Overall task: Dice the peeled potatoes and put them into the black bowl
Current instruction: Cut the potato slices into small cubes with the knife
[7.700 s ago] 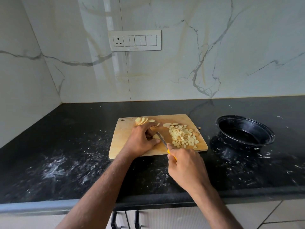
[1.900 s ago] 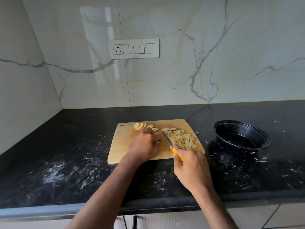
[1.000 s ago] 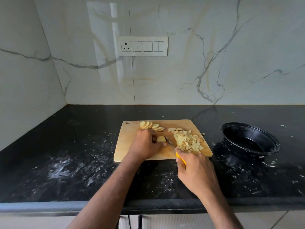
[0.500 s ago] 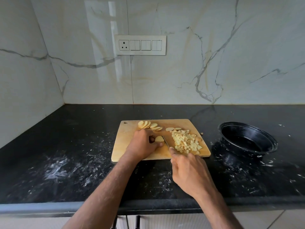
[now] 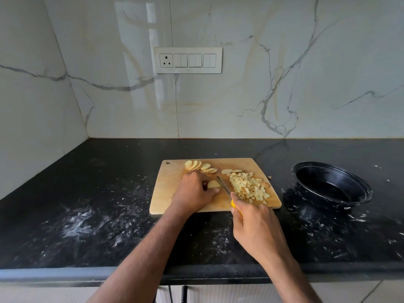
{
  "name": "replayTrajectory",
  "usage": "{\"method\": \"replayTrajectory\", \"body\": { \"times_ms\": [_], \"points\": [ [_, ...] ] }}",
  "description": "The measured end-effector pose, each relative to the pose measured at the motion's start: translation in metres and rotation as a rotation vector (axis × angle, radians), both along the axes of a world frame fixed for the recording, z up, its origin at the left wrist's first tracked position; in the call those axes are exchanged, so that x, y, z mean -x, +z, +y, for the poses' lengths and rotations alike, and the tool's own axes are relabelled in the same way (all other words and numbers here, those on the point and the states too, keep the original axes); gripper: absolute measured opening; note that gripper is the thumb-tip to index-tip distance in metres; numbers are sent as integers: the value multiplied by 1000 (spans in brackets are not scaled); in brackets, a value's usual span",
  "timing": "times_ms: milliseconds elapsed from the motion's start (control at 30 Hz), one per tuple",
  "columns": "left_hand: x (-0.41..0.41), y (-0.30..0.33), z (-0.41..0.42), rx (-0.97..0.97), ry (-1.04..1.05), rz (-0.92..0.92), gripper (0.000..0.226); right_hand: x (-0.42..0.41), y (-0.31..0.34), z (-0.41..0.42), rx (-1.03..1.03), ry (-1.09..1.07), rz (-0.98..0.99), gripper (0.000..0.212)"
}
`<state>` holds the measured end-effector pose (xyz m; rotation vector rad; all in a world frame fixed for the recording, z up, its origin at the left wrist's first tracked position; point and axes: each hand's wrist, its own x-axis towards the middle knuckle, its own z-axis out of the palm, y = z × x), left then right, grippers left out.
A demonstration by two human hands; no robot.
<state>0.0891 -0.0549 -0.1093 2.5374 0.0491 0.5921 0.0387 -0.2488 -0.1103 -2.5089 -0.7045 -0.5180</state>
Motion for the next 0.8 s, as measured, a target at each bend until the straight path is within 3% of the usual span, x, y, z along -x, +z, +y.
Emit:
{"method": "replayTrajectory", "body": {
  "times_ms": [800],
  "points": [
    [-1,1,-1,-61,-14,-17,22,-21,3,22,70,11,-29,44]
  ]
}}
